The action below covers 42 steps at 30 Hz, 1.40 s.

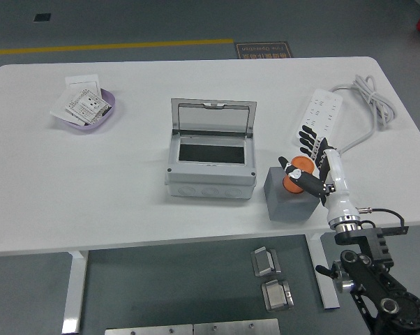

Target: Pick up the cylinder from the cube,place it in the box,flap close box

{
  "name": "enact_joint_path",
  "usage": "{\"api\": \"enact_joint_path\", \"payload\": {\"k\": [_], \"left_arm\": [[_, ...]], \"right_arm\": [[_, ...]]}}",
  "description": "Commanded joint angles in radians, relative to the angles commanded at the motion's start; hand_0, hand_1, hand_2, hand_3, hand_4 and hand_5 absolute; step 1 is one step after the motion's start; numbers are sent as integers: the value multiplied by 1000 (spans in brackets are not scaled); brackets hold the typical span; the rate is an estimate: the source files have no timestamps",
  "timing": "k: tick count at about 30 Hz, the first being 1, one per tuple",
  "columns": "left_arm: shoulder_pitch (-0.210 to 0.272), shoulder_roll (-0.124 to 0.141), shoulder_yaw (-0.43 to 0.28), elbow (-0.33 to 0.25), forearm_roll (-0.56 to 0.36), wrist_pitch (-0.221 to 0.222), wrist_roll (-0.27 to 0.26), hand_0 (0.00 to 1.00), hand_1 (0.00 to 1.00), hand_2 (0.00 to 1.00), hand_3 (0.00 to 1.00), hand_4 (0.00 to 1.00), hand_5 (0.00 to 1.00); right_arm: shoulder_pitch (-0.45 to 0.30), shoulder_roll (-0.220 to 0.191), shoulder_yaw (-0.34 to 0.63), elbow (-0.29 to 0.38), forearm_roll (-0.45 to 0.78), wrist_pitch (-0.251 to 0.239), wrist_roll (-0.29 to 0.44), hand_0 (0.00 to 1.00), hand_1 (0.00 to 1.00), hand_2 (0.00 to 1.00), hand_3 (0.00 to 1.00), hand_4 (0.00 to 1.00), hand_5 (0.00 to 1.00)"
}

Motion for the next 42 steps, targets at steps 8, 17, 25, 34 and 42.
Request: {"api": "enact_joint_path", "payload": {"k": [8, 17, 25, 34, 42], "left_arm": [[-1, -1, 0, 0, 1, 0, 0, 635, 616, 570, 596, 668, 277], [-2, -2, 2, 0, 0, 0, -1, 635, 617, 570, 596, 667, 276], [-1, -3, 5, 0, -1, -1, -3, 636, 617, 569, 596, 667, 275], [1, -5, 4, 0, 0, -1, -3, 636, 617, 570, 596, 667, 273], [5, -7, 7, 0, -1, -1, -4, 636, 617, 570, 597, 668, 271]], "right_arm": [[-2, 0, -19, 3, -3, 2, -4, 807, 821, 807, 867, 819, 96], [-3, 1, -33, -8, 0, 6, -14, 758, 772, 752, 833, 824, 92], [-3, -3, -38, -31, 28, 32, -23, 745, 750, 726, 798, 807, 102], [1, -6, -41, -39, 55, 48, -22, 709, 701, 654, 695, 525, 26], [-2, -8, -37, -34, 76, 49, -22, 721, 667, 610, 614, 188, 44]]}}
